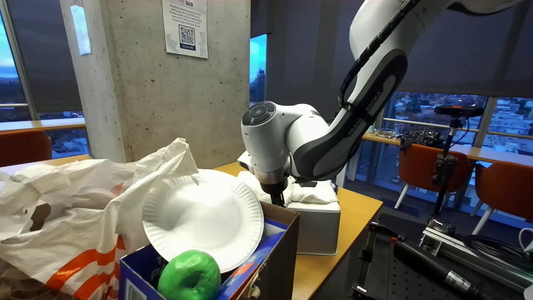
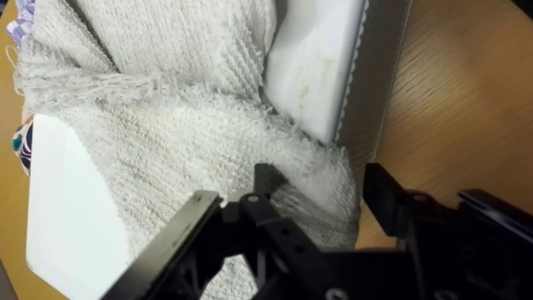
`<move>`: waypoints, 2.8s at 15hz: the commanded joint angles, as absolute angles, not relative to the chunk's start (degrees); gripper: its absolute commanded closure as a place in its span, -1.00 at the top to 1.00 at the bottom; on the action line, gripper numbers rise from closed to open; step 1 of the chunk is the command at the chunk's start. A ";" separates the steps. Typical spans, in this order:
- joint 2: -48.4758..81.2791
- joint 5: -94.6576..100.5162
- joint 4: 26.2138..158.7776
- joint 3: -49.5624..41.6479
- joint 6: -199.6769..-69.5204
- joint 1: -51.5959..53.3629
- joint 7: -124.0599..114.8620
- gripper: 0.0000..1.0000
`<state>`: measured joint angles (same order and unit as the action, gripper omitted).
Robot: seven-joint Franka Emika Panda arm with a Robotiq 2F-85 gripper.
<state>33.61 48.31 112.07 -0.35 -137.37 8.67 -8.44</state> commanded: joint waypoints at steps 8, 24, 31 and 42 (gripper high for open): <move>31.58 51.76 111.72 -1.13 -137.04 9.90 -9.69 -1.00; 27.18 55.84 109.18 -4.37 -137.18 6.75 -8.77 -0.98; 37.16 56.61 96.19 -6.32 -140.41 -0.30 -3.03 -0.98; 58.95 53.40 60.93 -5.25 -140.76 -2.40 11.43 -0.98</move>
